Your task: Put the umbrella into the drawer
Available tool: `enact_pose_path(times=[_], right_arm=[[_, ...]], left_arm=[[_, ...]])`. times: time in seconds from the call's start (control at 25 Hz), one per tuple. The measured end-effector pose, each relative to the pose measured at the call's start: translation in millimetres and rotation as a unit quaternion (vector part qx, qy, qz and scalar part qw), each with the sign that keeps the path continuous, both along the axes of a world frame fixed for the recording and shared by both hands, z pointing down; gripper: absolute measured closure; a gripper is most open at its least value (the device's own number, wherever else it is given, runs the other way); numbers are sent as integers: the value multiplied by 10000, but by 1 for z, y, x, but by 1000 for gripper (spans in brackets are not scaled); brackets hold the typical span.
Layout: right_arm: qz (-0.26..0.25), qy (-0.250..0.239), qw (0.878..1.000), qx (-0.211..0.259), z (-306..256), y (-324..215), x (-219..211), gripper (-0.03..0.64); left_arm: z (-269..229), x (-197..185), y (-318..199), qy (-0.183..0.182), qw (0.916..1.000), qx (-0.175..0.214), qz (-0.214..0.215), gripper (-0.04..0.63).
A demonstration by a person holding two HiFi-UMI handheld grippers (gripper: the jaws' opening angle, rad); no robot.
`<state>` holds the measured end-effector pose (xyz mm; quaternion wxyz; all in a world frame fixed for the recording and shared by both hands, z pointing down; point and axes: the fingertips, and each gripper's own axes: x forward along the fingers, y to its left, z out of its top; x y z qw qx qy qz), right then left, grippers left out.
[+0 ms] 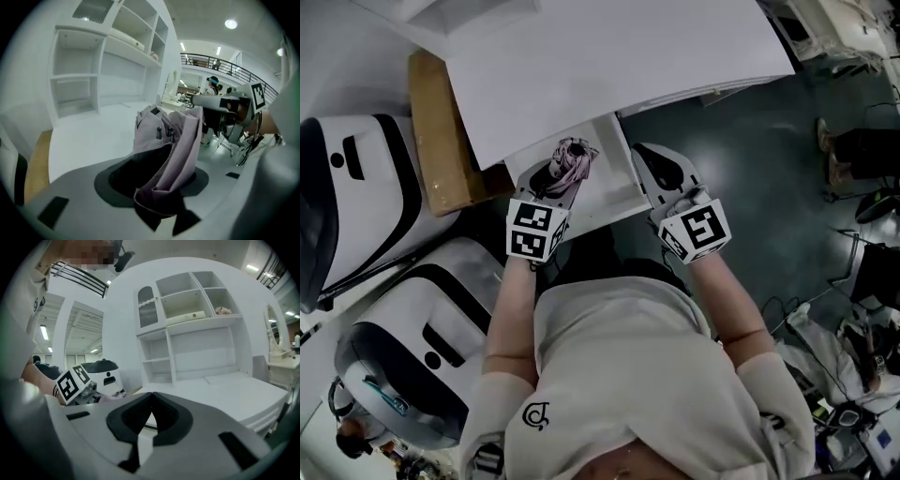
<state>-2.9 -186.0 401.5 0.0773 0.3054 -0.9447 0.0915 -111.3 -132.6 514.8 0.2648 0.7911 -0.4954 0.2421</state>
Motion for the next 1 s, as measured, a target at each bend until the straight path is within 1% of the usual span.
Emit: enact_pose_path(times=[0.12, 0.24, 0.4, 0.52, 0.76, 1.0], right_arm=[[130, 128, 9997, -130, 20, -14, 2, 611], [197, 254, 9991, -265, 37, -25, 4, 611], [288, 439, 9979, -381, 54, -32, 8, 611], [423, 539, 9963, -524, 66, -34, 14, 611], [627, 680, 9928, -756, 86, -40, 23, 611], [727, 734, 9903, -929, 104, -47, 29, 611]], left_arm=[[44, 9, -11, 11, 9987, -406, 294, 368], [85, 18, -23, 66, 9956, -786, 502, 368], [136, 28, -30, 98, 9887, -1311, 715, 368], [165, 34, -30, 139, 9823, -1667, 838, 367], [201, 41, -36, 203, 9745, -2021, 956, 367], [233, 51, -42, 233, 9693, -2236, 997, 365]])
